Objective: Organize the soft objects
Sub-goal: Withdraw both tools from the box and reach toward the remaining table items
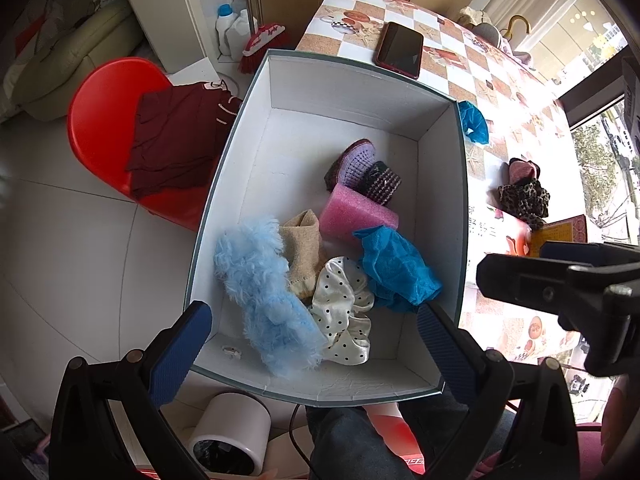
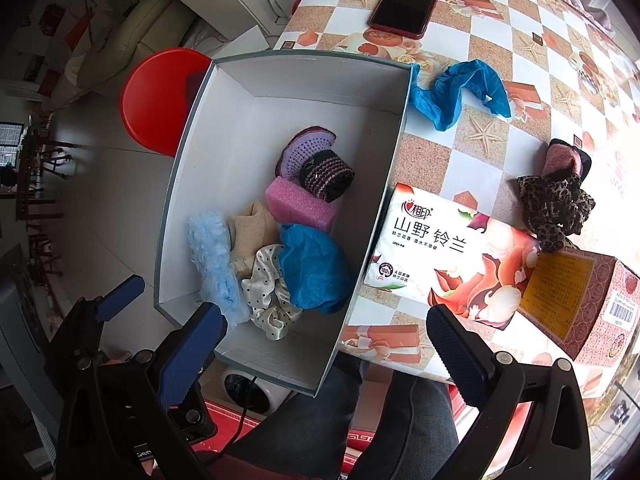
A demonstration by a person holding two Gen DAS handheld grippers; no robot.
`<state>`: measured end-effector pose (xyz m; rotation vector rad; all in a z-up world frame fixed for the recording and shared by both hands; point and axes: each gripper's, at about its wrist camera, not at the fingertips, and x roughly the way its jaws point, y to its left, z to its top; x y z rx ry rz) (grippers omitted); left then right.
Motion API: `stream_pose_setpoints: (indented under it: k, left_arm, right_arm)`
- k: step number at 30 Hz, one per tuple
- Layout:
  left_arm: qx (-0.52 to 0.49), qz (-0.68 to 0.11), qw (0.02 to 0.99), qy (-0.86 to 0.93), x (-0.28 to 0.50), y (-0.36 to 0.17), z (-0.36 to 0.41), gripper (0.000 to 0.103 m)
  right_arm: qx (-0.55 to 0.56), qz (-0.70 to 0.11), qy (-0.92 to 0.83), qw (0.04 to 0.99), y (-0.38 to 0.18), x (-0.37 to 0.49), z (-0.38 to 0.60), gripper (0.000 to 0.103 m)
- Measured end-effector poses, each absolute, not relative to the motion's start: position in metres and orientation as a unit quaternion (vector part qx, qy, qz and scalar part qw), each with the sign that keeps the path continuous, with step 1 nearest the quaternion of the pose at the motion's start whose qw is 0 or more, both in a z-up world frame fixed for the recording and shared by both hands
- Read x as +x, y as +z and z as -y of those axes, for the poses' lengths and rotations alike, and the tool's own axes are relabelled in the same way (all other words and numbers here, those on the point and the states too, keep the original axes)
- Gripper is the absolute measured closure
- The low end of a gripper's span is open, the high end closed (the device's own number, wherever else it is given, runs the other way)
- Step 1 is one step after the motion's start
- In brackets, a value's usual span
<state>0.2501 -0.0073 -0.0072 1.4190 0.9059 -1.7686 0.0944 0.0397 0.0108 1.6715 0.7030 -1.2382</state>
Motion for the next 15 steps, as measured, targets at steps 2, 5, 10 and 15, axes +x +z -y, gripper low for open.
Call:
stream_pose_setpoints:
  k: [2,5,10,15]
  left_arm:
    - [0.551,-0.339,0.338,-0.683,0.243,-0.006,0.006,0.000]
    - [0.558,-0.324,0.330,-0.689,0.232,-0.004,0.005,0.000]
    - [0.570,-0.296,0.311,-0.701,0.209,0.003,0.002,0.000]
    - [0.576,-0.262,0.285,-0.720,0.176,0.016,0.000,0.000]
  right_arm:
    - [0.681,-0.276,-0.506,0.451,0.012,0.088,-0.043,0.000]
    - [0.685,-0.262,-0.514,0.445,0.016,0.076,-0.050,0.000]
    - [0.685,-0.231,-0.537,0.435,0.027,0.053,-0.062,0.000]
    - [0.681,-0.191,-0.569,0.420,0.044,0.022,-0.079,0.000]
